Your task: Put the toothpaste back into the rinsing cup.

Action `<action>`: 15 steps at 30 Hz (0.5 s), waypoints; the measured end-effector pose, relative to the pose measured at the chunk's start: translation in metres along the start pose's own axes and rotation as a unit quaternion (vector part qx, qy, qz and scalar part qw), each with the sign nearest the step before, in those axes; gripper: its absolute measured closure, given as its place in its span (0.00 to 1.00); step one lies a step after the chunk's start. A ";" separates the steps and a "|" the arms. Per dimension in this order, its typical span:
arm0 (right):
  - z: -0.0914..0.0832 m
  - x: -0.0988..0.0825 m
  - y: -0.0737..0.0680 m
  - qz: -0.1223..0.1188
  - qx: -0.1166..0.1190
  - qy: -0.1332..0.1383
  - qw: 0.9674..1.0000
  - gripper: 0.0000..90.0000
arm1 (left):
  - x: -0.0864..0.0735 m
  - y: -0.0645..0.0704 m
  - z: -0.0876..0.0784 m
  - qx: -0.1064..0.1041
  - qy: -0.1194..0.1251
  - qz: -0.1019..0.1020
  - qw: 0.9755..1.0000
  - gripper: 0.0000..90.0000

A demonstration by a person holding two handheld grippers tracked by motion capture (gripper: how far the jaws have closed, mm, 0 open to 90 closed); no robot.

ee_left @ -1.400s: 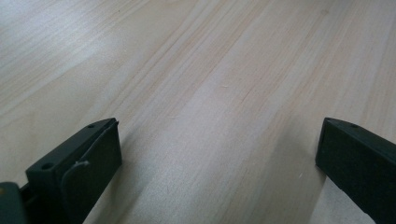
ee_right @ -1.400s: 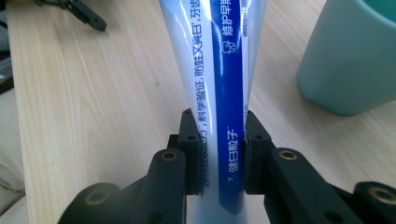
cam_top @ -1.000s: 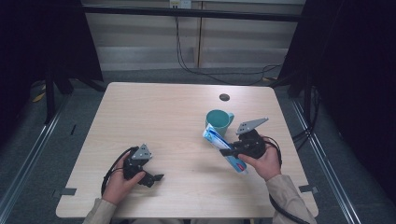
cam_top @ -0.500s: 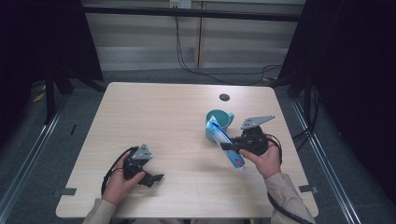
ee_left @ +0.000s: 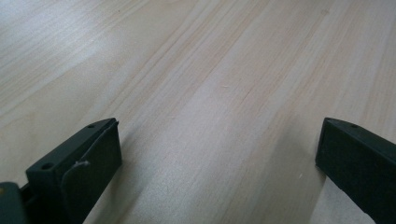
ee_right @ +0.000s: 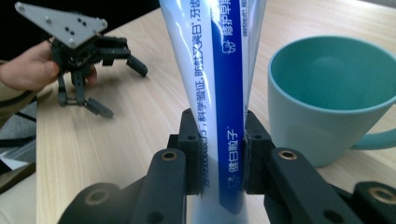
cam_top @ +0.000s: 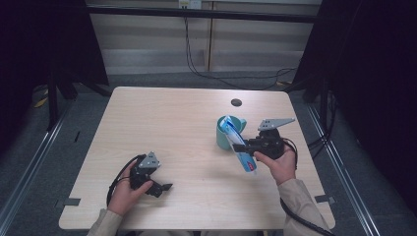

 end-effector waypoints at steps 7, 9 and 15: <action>-0.004 0.006 0.003 0.005 -0.004 0.030 1.000 0.83 | 0.000 0.000 0.000 0.000 0.000 0.000 1.000 0.00; -0.004 0.008 0.004 0.007 -0.003 0.034 0.999 0.83 | 0.000 0.000 0.000 0.000 0.000 0.000 1.000 0.00; -0.006 0.012 0.005 0.010 -0.006 0.042 0.999 0.83 | 0.000 0.000 0.000 0.000 0.000 0.000 1.000 0.00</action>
Point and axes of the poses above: each handheld gripper's, and its own axes: z roughly forward along the jaws, x roughly out of its top, y roughly to its right, the point moved 3 cm from there along z, roughly forward along the jaws
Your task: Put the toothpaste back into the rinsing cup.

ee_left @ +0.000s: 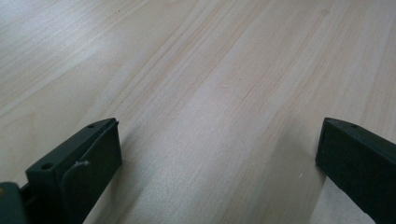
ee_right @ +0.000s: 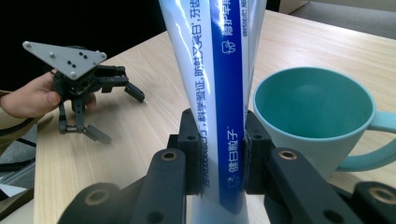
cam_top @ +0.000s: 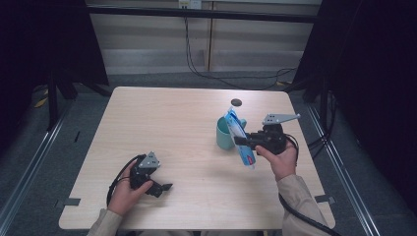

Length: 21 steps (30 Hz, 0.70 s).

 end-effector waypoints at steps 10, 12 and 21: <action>-0.001 0.010 0.001 0.000 -0.004 0.015 1.000 0.83 | 0.000 0.000 0.000 0.000 0.000 0.000 1.000 0.00; -0.002 0.012 0.002 0.002 -0.004 0.017 1.000 0.83 | 0.000 0.000 0.000 0.000 0.000 0.000 1.000 0.00; -0.004 0.021 0.006 0.003 -0.006 0.026 1.000 0.83 | 0.000 0.000 0.000 0.000 0.000 0.000 1.000 0.00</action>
Point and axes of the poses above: each handheld gripper's, and its own axes: z roughly forward along the jaws, x roughly out of its top, y roughly to its right, the point moved 3 cm from there along z, roughly forward along the jaws
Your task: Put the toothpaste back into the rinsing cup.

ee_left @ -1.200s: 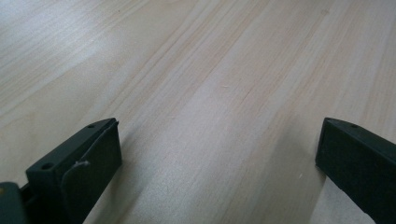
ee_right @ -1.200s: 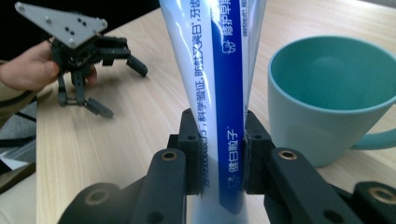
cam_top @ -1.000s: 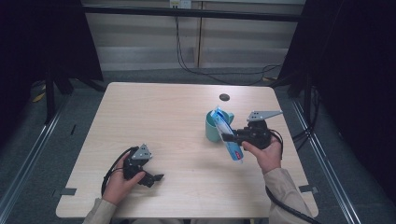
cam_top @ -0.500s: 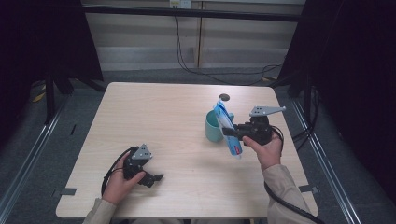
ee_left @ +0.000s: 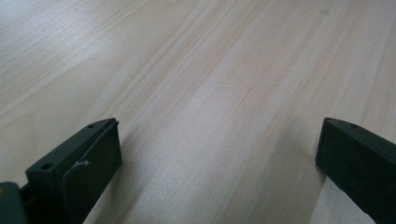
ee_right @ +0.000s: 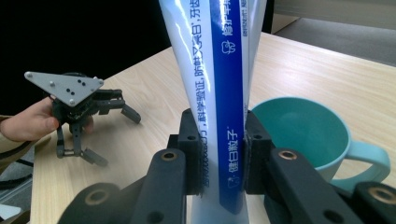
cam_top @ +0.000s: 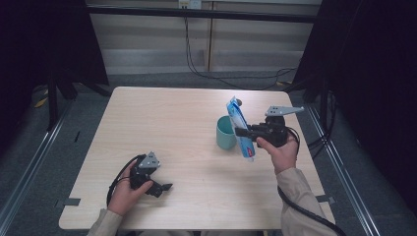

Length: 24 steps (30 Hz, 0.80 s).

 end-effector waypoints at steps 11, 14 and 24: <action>0.004 0.014 0.002 0.001 -0.002 0.012 1.000 0.83 | 0.000 0.000 0.000 0.000 0.000 0.000 1.000 0.00; 0.005 0.017 0.003 0.000 -0.003 0.017 1.000 0.83 | 0.000 0.000 0.000 0.000 0.000 0.000 1.000 0.00; 0.005 0.028 0.005 0.005 -0.007 0.037 0.999 0.83 | 0.000 0.000 0.000 0.000 0.000 0.000 1.000 0.00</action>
Point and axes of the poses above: each handheld gripper's, and its own axes: z roughly forward along the jaws, x roughly out of its top, y roughly to its right, the point moved 3 cm from there along z, roughly forward along the jaws
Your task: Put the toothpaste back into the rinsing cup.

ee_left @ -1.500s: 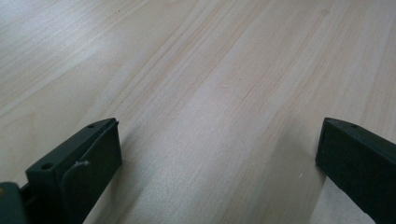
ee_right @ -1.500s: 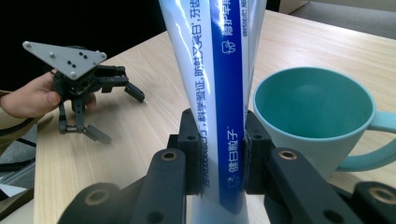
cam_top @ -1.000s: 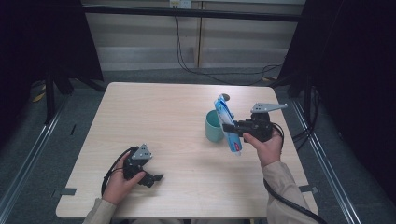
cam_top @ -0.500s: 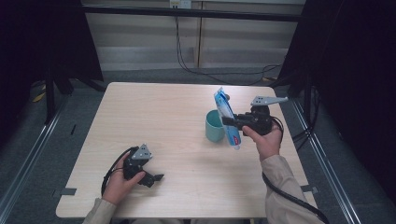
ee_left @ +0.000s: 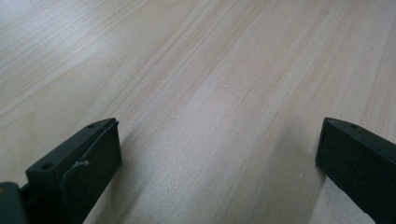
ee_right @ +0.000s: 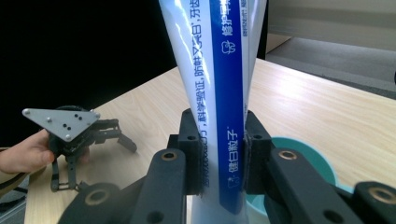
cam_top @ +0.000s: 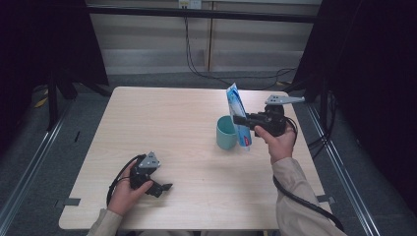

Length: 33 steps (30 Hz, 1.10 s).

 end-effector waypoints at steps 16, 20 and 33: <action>0.009 0.011 0.007 -0.002 -0.008 0.002 1.000 0.83 | 0.000 0.000 0.000 0.001 0.000 0.002 1.000 0.00; 0.012 0.015 0.007 -0.005 -0.010 0.003 1.000 0.83 | 0.000 0.000 0.000 0.001 0.002 0.001 1.000 0.00; 0.029 0.031 0.010 -0.010 -0.014 0.018 1.000 0.83 | 0.000 0.000 0.000 0.002 0.001 0.001 1.000 0.00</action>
Point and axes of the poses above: each handheld gripper's, and its own axes: z roughly forward along the jaws, x roughly out of its top, y roughly to its right, the point moved 3 cm from there along z, roughly forward along the jaws
